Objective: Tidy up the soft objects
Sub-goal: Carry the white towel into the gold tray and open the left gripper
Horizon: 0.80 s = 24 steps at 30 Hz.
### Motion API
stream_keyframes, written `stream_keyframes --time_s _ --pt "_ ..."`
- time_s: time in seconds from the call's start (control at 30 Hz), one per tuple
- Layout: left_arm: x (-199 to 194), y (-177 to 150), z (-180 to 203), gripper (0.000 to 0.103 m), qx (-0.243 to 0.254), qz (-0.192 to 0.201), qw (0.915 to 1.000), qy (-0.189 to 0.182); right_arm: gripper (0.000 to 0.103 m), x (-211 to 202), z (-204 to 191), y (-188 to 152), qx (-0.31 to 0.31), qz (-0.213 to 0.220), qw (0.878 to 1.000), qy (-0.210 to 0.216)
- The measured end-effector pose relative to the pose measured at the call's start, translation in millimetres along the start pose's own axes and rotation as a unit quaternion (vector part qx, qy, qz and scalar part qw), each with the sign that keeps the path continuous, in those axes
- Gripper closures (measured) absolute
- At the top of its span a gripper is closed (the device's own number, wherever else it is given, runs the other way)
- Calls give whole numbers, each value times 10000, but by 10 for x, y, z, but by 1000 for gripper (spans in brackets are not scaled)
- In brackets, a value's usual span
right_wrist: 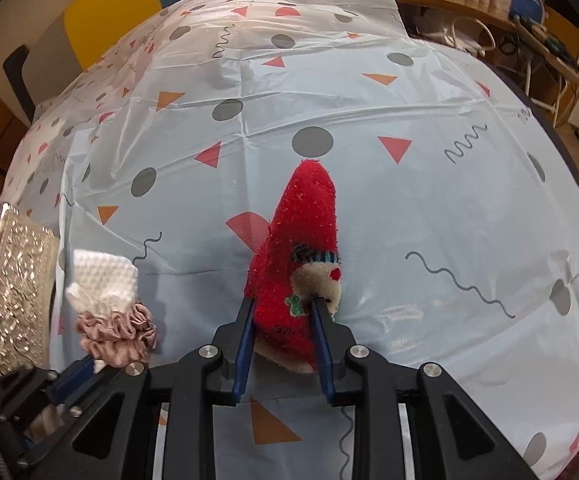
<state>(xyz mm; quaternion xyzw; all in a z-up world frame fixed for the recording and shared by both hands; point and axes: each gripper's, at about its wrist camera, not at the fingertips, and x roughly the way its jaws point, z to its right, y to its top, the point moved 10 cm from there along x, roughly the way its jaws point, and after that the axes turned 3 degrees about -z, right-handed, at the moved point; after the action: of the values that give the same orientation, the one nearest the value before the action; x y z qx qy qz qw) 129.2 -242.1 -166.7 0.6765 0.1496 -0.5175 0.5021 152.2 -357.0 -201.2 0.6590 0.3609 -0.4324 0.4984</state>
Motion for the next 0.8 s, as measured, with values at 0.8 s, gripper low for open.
stream_keyframes --time_s 0.8 --pt "-1303 826 -722 93 -233 1623 9827 856 67 112 -265 -78 -1347 343 9847 -1047"
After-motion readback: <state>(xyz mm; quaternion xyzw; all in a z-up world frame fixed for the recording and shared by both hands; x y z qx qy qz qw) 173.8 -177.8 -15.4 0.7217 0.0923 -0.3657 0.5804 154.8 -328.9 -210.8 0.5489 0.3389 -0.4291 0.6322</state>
